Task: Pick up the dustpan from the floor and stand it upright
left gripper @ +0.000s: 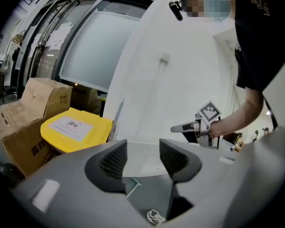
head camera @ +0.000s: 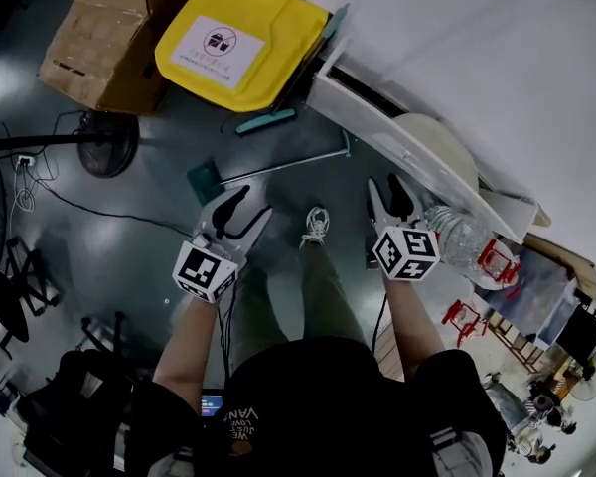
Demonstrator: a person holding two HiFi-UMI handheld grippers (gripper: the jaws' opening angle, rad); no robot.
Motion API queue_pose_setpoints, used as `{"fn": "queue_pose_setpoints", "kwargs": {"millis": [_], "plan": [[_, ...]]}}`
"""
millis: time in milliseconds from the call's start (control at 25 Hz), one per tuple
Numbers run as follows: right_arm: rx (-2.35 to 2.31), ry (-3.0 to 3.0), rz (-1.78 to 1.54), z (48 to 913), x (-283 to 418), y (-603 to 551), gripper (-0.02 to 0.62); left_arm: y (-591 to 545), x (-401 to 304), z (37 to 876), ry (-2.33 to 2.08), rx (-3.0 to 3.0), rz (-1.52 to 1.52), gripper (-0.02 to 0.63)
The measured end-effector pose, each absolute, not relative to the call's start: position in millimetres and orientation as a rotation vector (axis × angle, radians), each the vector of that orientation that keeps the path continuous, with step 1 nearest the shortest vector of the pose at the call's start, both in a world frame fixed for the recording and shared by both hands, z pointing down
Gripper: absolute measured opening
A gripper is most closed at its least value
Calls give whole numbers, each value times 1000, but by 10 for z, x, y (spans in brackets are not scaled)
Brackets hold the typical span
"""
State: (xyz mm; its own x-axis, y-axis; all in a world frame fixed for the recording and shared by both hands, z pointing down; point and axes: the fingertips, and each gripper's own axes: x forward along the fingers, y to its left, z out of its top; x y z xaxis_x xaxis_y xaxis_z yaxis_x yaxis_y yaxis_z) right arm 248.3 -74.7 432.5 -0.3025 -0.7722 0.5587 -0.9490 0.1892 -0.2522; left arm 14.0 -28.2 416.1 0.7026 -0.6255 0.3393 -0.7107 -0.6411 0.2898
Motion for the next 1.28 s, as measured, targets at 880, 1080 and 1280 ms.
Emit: {"fn": "queue_pose_setpoints", "kwargs": {"millis": [880,1080,1280], "plan": [[1489,-1920,839,7639,2621,-1105,175,-445,284,7058,-1018,2407,414,230],[1461,-1875,855,8318,2723,-1210,175,-386,245,7642,-1016,2391,463,230],[1391,-1810,841,9059,2820,-1239,175,-284,238,8165,-1003,2372,525,230]]}}
